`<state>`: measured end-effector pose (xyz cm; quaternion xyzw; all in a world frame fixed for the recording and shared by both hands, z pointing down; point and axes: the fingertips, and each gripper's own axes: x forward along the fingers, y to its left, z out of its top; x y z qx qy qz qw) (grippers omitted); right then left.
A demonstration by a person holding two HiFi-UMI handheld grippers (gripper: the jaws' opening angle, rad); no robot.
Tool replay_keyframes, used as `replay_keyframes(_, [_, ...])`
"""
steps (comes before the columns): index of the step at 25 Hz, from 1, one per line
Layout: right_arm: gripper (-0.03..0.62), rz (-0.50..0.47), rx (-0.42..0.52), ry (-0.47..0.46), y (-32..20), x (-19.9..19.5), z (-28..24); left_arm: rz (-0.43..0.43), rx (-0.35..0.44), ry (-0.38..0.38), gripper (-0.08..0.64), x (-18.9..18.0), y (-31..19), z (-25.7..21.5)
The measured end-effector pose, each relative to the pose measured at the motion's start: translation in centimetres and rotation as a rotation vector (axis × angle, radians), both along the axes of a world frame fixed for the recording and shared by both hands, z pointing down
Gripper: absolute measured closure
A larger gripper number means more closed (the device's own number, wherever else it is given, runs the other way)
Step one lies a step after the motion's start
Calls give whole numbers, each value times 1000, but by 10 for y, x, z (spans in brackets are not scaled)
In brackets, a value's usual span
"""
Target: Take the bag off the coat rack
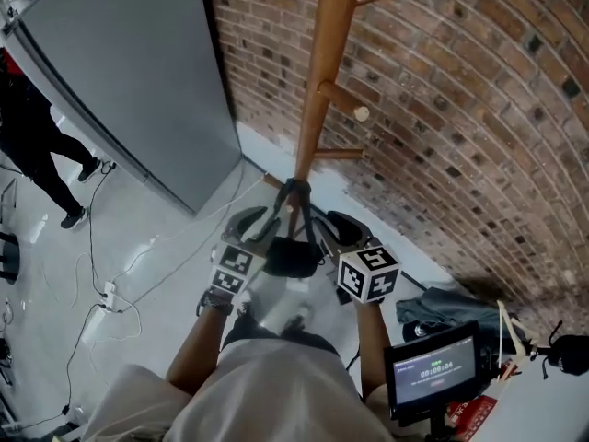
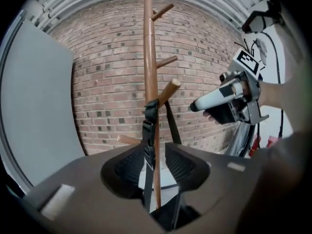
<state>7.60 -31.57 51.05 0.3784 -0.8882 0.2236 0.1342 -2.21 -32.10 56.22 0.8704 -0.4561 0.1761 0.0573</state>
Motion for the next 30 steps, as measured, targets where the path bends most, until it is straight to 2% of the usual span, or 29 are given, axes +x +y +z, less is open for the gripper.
replay_keyframes(4, [443, 33, -19, 12, -6, -10, 10, 40, -23, 5, 413, 1, -10, 18])
replay_keyframes(9, [440, 71, -5, 50, -17, -21, 19, 51, -26, -11, 380, 5, -25, 32])
replay_keyframes(18, [439, 87, -25, 118, -22, -32, 39, 93, -92, 30, 380, 18, -28, 56])
replay_keyframes(22, [439, 87, -36, 133, -27, -35, 47, 98, -108, 40, 399, 21, -31, 60])
replay_keyframes(24, [444, 87, -40, 131, -30, -36, 49, 94, -111, 42, 430, 21, -32, 60])
replay_keyframes(26, [458, 83, -41, 132, -31, -38, 50, 86, -115, 42, 460, 21, -33, 61])
replay_keyframes(30, [486, 85, -37, 141, -33, -40, 51, 86, -126, 43, 471, 20, -33, 61])
